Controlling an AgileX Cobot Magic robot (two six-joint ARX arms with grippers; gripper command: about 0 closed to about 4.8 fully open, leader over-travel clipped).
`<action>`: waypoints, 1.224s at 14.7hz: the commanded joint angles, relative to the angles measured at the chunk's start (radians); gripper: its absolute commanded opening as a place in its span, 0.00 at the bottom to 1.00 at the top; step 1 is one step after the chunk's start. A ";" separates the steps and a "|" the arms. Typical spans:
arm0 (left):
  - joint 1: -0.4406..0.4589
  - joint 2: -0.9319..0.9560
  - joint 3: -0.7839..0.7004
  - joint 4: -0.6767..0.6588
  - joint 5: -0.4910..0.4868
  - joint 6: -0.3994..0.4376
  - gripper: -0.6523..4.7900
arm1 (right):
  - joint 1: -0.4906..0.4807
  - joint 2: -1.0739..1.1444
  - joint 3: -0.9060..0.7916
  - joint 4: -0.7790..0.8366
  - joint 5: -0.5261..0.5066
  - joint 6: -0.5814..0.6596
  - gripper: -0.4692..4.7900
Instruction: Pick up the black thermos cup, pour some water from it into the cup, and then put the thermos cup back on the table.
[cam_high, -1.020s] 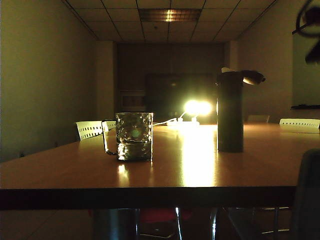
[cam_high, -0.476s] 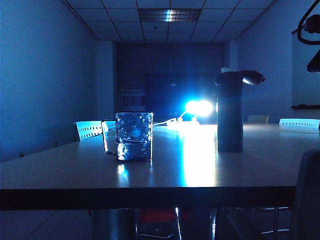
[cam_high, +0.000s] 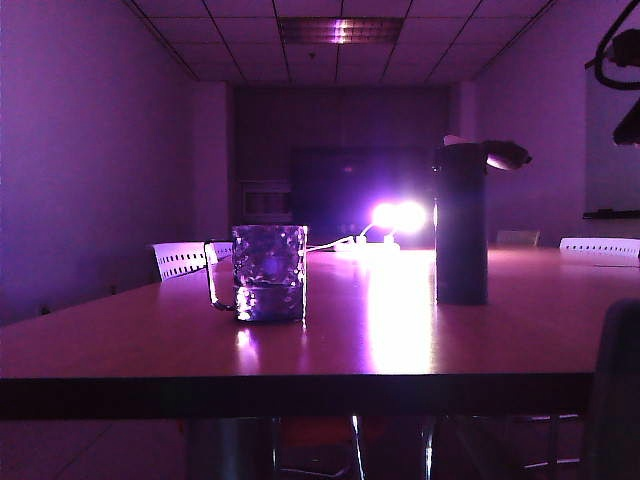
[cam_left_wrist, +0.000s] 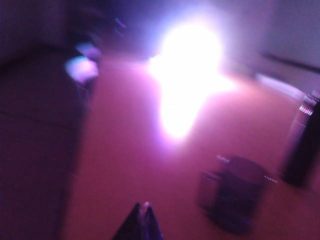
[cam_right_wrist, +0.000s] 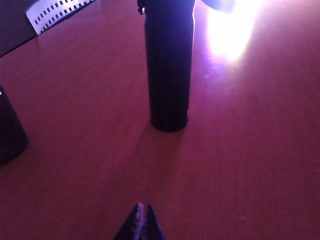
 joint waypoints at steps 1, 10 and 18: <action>0.078 0.008 -0.001 -0.075 0.053 0.004 0.11 | 0.000 -0.003 0.004 0.013 -0.003 0.002 0.07; 0.184 0.008 -0.097 -0.075 0.053 0.072 0.11 | 0.000 -0.003 0.004 0.011 0.005 0.002 0.07; 0.183 0.008 -0.097 -0.074 0.051 0.072 0.11 | 0.000 -0.003 0.004 0.011 0.005 0.001 0.07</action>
